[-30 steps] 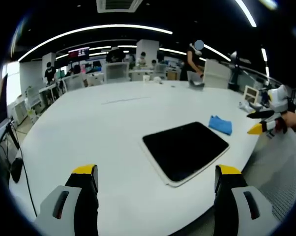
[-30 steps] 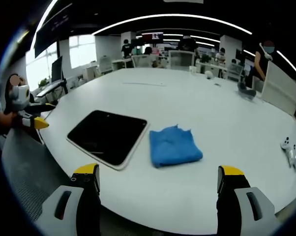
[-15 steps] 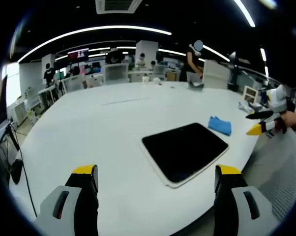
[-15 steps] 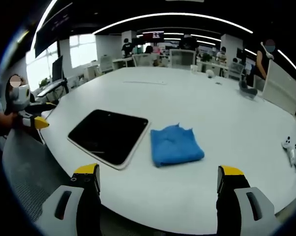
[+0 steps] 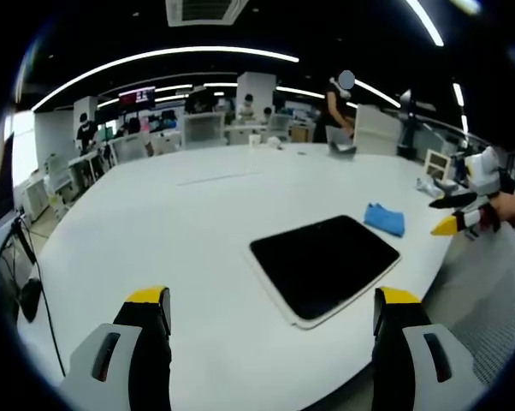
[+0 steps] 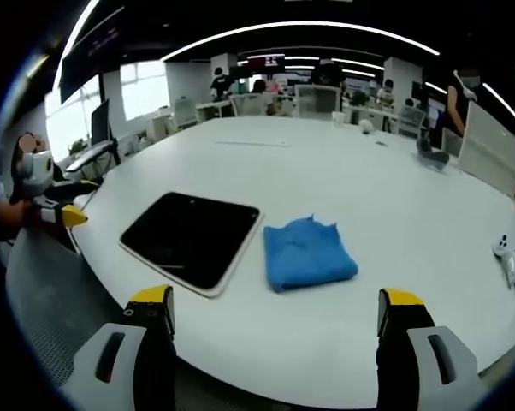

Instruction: Wipe the mirror surface with the cleaning cloth until all visible marks leave the cleaned area.

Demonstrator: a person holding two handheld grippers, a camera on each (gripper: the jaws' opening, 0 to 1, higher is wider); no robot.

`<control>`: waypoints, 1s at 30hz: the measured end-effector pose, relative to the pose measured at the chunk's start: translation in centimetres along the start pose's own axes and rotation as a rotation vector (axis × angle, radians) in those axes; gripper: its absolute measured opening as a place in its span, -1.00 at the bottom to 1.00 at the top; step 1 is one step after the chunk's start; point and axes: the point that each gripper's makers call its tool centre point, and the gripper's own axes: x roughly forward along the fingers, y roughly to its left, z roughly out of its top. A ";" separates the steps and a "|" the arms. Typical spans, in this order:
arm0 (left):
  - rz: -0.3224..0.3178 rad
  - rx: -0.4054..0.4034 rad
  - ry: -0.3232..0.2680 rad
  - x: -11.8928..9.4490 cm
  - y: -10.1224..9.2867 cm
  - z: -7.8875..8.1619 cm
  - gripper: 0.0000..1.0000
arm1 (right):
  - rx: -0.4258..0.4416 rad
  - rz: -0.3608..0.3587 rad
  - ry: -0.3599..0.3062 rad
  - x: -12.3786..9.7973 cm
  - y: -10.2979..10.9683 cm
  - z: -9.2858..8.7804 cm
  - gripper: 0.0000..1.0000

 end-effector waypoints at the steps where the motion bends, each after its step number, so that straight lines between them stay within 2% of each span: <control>1: 0.000 -0.002 0.000 0.0 0.0 0.0 0.98 | -0.006 -0.005 0.006 0.0 -0.1 -0.1 0.97; 8: 0.004 0.016 0.002 0.0 0.0 0.0 0.99 | -0.010 -0.004 0.025 0.0 0.0 -0.4 0.98; 11: 0.018 0.069 0.009 0.0 0.0 0.1 0.99 | -0.020 0.009 0.029 -0.1 0.2 -0.3 0.97; 19: 0.012 0.031 0.013 0.0 0.1 -0.1 0.99 | -0.036 0.014 0.034 -0.5 0.0 0.6 0.95; 30: 0.008 0.030 0.017 0.0 0.1 -0.2 0.99 | -0.048 0.015 0.078 -0.6 -0.2 0.4 0.91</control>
